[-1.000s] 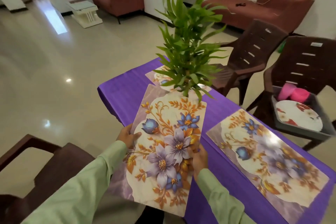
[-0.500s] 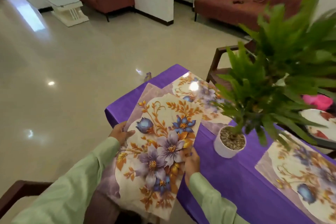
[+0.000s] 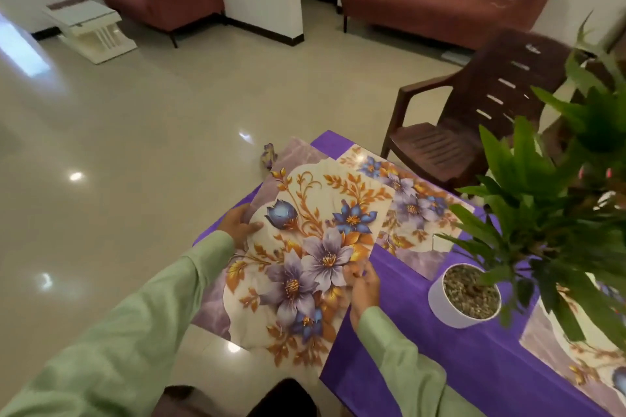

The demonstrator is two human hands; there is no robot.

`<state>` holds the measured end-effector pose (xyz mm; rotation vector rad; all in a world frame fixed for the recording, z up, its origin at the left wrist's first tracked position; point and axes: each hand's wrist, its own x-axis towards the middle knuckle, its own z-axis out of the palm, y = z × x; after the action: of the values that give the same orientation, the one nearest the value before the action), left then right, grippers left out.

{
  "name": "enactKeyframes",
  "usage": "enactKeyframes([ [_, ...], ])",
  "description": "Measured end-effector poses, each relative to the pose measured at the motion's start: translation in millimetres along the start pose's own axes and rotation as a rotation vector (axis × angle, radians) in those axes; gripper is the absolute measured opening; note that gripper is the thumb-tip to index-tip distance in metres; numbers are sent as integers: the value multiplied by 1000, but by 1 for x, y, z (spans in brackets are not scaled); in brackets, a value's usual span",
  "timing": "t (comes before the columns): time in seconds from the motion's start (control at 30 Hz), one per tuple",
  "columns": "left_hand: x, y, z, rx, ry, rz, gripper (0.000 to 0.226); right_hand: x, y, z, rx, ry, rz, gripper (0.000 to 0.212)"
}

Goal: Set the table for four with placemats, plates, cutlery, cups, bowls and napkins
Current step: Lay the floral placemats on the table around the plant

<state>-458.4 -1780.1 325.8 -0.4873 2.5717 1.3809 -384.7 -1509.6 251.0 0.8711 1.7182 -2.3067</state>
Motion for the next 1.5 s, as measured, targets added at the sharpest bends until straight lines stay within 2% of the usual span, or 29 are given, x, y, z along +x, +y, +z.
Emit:
enactKeyframes([
  [0.2,43,31,15,53,-148,72,40,11,3,5,89,149,24,32],
  [0.43,116,56,28,105,-288,203,35,36,0,35,217,344,-8,22],
  [0.63,176,55,36,186,-296,311,43,27,22,84,381,596,24,38],
  [0.73,182,44,41,138,-317,333,40,12,42,111,472,738,56,30],
  [0.87,176,13,48,186,-460,375,59,-2,63,137,619,844,53,28],
  [1.0,156,-18,47,419,-459,602,73,-8,82,155,666,942,91,20],
  [1.07,142,-36,42,521,-501,661,73,-11,91,165,674,985,148,14],
  [1.17,124,-69,37,587,-593,708,73,-13,107,173,647,918,297,30],
  [1.27,108,-93,36,747,-695,616,82,-30,104,176,467,680,445,23],
  [1.37,108,-112,37,981,-749,629,91,-53,96,162,51,354,604,28],
  [1.4,110,-116,37,1030,-746,663,94,-57,96,152,-101,336,574,29],
  [1.43,112,-119,38,1065,-742,688,95,-57,95,141,-278,386,484,26],
  [1.5,116,-118,39,1113,-757,710,97,-49,93,118,-696,580,219,19],
])
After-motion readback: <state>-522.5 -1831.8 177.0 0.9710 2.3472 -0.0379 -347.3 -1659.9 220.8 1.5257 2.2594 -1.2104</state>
